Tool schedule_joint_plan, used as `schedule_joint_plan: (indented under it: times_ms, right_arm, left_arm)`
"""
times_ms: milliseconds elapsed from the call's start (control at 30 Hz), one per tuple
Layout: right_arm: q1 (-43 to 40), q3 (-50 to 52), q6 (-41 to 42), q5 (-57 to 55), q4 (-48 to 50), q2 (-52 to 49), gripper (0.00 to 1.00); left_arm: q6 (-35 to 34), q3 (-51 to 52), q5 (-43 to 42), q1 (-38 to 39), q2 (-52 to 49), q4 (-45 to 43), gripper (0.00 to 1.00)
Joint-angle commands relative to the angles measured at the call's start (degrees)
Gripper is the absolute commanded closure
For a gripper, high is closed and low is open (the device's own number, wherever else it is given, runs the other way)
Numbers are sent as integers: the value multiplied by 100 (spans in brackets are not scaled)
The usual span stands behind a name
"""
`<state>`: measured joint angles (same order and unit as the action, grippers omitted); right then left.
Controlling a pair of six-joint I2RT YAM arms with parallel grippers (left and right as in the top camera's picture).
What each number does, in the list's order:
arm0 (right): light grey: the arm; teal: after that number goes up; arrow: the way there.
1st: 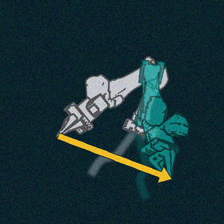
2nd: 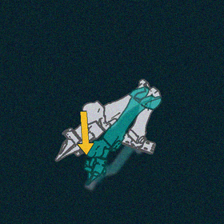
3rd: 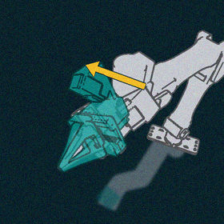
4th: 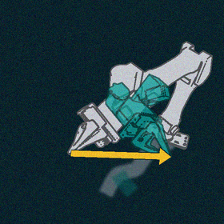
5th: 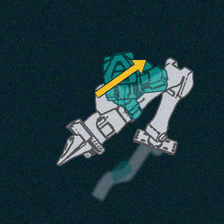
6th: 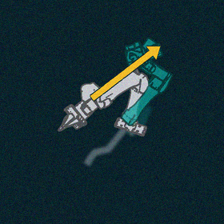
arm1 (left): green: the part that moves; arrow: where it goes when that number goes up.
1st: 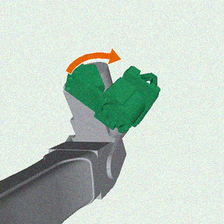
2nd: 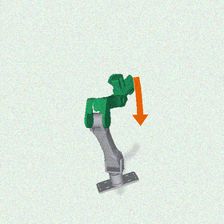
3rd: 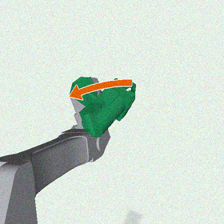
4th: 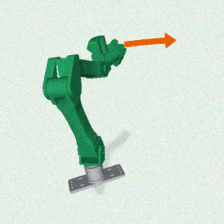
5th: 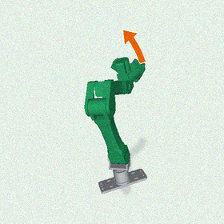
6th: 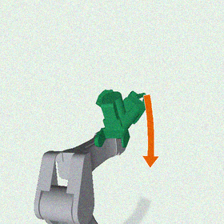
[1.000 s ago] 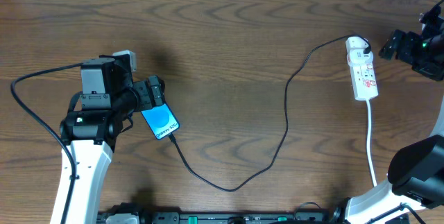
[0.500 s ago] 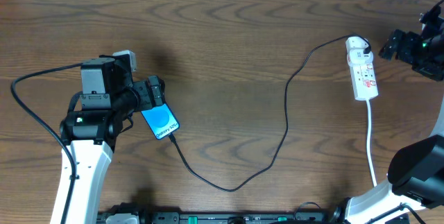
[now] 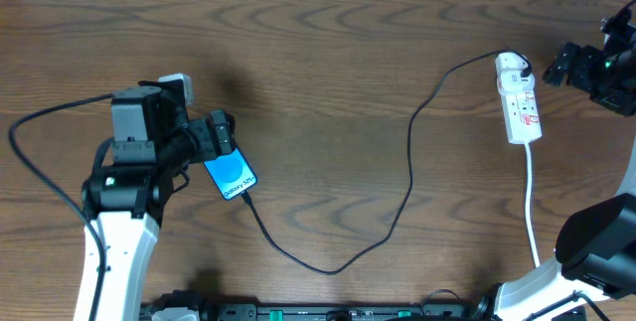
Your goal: Plug charger to phone and switch on socket
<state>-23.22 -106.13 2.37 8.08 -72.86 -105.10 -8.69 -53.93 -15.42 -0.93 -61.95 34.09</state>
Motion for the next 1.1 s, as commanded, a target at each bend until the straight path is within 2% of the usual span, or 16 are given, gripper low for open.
schedule_joint_plan:
  times_ms: [0,233,533,667,1067]
  right_arm:
    - [-26,4,59,-24,-2,74,1]
    - [-26,4,59,-24,-2,74,1]
    - [-26,4,59,-24,-2,74,1]
    - [-26,4,59,-24,-2,74,1]
    - [-26,4,59,-24,-2,74,1]
  left_arm:
    - [118,59,264,11,352,-28,7]
    - [118,782,415,11,1073,-638,7]
    - [118,2527,413,11,2409,-2555,7]
    - [118,3075,415,9,2909,-3136,7]
    - [118,4332,457,-186,4284,-4144,7]
